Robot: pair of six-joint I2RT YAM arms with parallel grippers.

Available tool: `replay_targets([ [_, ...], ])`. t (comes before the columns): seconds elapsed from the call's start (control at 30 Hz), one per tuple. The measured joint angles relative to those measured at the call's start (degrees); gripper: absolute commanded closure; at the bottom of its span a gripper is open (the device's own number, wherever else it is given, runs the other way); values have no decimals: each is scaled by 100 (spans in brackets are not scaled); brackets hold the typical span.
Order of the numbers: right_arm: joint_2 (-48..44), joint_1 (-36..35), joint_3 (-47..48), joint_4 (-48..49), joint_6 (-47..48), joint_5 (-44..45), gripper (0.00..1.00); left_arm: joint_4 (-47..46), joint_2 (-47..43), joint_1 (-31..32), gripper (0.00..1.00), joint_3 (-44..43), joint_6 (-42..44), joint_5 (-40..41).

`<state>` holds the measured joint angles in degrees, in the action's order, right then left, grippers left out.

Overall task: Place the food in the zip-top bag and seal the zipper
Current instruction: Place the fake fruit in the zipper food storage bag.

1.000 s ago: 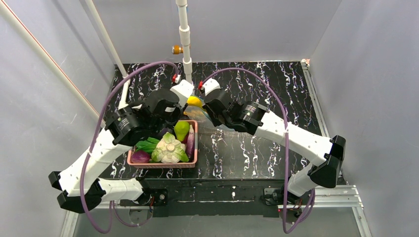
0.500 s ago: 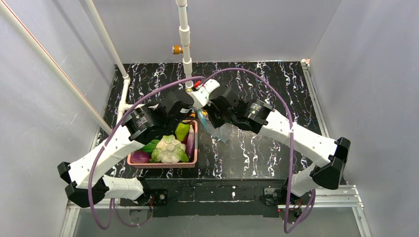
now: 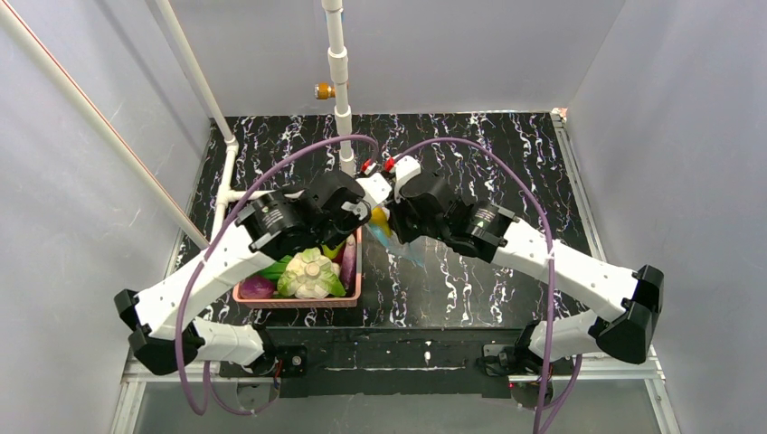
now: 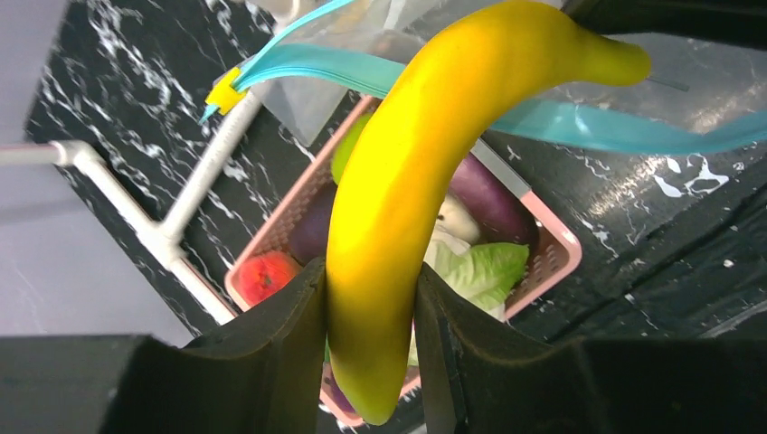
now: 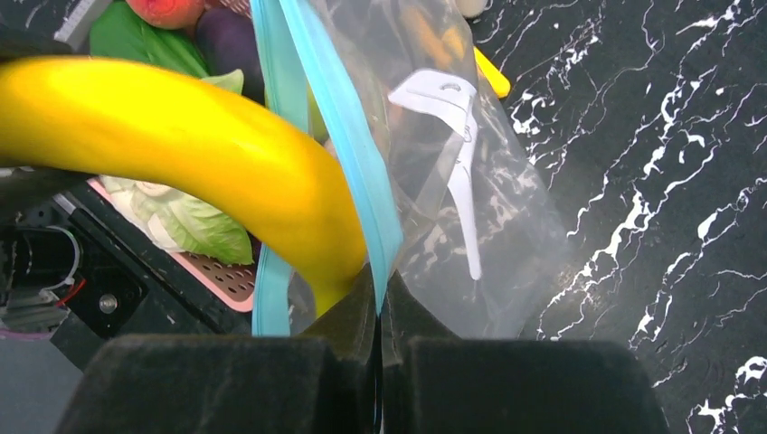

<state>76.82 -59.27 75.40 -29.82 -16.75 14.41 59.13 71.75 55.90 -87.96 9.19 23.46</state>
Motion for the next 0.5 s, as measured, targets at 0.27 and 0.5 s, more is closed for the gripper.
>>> replay_targets([
  [0.27, -111, 0, -175, 236, -125, 87, 99, 584, 544, 0, 96, -72, -1456, -103],
  [0.5, -184, -155, -295, 590, -81, 105, 99, 813, 557, -2, 89, -306, -2538, -125],
])
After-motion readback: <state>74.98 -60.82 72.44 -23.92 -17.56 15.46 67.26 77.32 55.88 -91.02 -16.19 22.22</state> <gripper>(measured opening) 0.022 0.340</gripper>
